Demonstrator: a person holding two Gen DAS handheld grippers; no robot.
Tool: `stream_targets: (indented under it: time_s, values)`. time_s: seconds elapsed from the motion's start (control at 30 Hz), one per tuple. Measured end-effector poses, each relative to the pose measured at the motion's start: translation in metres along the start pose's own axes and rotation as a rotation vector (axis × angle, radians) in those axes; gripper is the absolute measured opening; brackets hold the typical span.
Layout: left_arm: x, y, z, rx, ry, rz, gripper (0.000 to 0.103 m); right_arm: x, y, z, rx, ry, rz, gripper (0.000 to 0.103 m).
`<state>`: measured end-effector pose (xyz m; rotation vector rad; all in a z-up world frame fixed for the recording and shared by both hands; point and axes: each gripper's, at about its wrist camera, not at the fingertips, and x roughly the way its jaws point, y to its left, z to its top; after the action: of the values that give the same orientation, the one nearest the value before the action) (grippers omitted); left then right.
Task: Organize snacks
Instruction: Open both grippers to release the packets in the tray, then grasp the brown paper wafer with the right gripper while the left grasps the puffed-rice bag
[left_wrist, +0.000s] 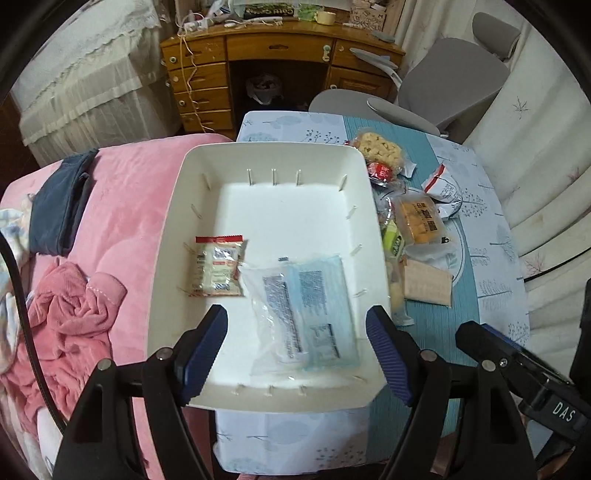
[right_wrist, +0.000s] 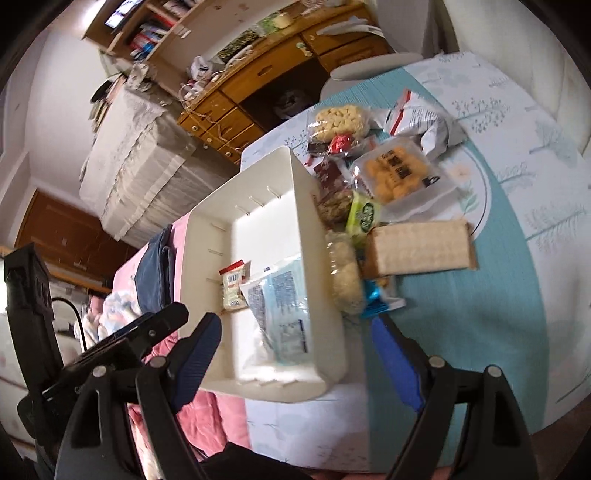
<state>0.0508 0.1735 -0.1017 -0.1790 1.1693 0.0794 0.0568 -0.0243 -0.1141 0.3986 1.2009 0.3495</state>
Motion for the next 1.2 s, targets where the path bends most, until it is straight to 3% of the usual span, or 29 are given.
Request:
stream_targets:
  time_s: [0.37,0.67,0.93,1.2]
  values:
    - [-0.005,-0.066,-0.043,-0.126,0.008,0.016,0.076,-0.045,-0.054,0.001,-0.216,0.044,-0.074,0.084]
    - [0.007,-0.103,-0.069,-0.254,-0.025,0.043,0.077,-0.057,-0.093,0.012,-0.337,0.082,-0.119,0.084]
    - [0.032,-0.118,-0.068,-0.363,-0.048,0.070,0.077,-0.050,-0.101,0.019,-0.638,0.014,-0.161,0.084]
    - [0.070,-0.127,-0.049,-0.471,0.029,0.083,0.076,-0.014,-0.103,0.017,-0.921,0.017,-0.103,0.084]
